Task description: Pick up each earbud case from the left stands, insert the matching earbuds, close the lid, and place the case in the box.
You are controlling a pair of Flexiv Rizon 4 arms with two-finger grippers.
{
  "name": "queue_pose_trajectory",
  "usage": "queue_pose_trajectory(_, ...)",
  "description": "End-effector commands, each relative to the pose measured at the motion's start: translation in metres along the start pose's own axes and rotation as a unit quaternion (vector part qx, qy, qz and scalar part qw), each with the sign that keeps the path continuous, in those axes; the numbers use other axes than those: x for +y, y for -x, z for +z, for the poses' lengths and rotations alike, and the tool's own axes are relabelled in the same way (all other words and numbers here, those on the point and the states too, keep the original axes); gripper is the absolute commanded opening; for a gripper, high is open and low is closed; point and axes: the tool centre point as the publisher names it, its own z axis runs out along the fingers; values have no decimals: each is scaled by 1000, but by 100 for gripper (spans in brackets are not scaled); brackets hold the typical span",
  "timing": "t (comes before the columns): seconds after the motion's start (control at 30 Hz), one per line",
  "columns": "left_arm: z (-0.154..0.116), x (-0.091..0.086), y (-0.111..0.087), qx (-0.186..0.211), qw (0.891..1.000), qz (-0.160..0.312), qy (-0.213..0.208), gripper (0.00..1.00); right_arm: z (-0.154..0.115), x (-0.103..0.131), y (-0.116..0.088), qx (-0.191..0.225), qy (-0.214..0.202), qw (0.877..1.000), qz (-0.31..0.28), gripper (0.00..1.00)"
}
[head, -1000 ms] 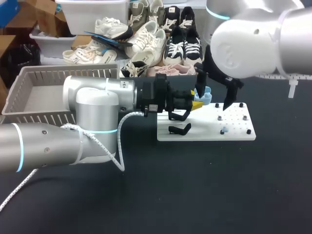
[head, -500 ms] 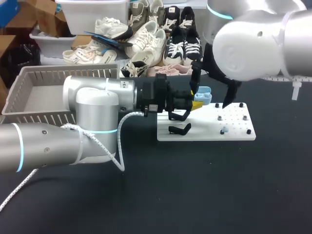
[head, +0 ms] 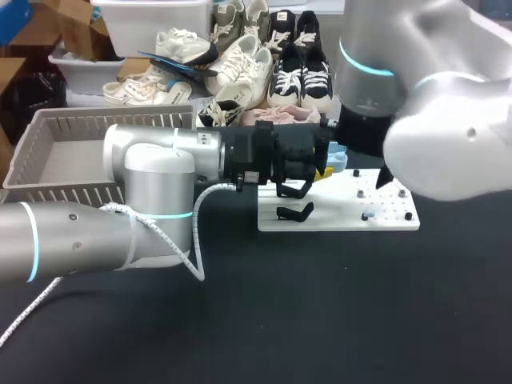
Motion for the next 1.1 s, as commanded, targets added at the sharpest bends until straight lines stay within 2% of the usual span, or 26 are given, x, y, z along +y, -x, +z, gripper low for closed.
queue_pose_trajectory(0.03,0,0,-1,-1,1000,1,0,0,10,-15,-5,-30,35,999,3,100)
queue_pose_trajectory(0.4,0,0,-1,-1,1000,1,0,0,40,-30,0,-27,53,998,-7,100)
queue_pose_trajectory(0.57,0,0,-1,-1,1000,1,0,0,56,-39,1,-11,73,997,3,100)
queue_pose_trajectory(0.77,0,0,-1,-1,1000,1,0,0,79,-46,1,6,72,997,5,100)
queue_pose_trajectory(0.9,0,0,-1,-1,1000,1,0,0,86,-49,1,15,61,998,8,100)
queue_pose_trajectory(1.1,0,0,-1,-1,1000,1,0,0,87,-45,5,8,70,997,-20,99)
